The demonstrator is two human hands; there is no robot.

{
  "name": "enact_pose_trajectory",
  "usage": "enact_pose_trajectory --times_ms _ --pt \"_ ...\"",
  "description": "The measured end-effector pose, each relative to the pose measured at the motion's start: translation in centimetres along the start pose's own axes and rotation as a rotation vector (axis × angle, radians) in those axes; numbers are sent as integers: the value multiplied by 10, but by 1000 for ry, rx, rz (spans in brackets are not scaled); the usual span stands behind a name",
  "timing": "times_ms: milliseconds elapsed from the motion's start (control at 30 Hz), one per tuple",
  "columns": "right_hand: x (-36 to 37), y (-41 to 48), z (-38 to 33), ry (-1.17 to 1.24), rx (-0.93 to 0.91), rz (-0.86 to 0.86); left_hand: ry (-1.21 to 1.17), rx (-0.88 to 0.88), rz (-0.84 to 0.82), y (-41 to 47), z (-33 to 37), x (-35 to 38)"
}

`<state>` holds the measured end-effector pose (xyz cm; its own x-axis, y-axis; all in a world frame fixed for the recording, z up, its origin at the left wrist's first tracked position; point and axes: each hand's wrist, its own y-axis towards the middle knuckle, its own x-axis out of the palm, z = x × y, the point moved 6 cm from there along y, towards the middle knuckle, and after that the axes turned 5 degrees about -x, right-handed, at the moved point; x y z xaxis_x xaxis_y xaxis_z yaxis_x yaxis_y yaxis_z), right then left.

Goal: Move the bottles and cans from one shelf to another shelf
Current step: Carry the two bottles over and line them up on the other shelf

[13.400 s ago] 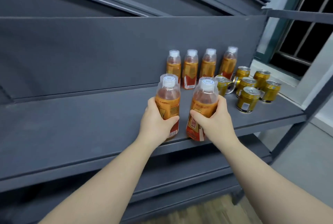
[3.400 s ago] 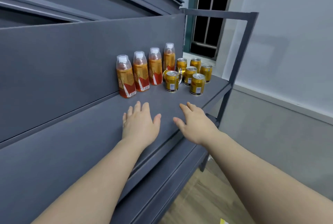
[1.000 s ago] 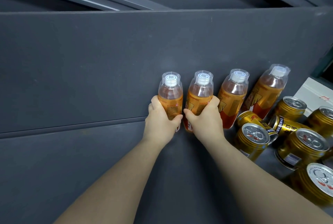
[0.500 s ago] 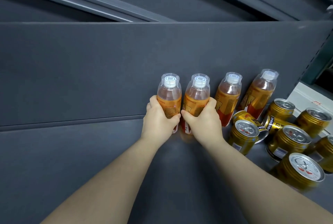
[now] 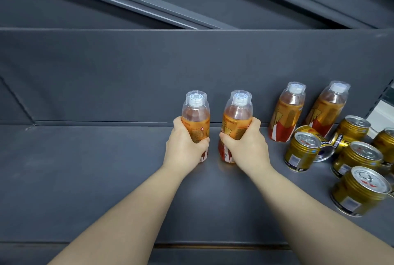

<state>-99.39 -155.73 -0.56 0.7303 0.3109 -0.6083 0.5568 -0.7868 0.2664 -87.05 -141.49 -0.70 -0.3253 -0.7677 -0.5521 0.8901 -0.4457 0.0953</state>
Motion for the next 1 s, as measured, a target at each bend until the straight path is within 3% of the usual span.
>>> enact_pose_trajectory --times_ms 600,1000 --pt "52 -143 -99 25 -67 -76 5 -29 82 -103 -82 -149" --pt "131 -224 -188 107 -252 -344 31 -194 308 -171 -155 -266"
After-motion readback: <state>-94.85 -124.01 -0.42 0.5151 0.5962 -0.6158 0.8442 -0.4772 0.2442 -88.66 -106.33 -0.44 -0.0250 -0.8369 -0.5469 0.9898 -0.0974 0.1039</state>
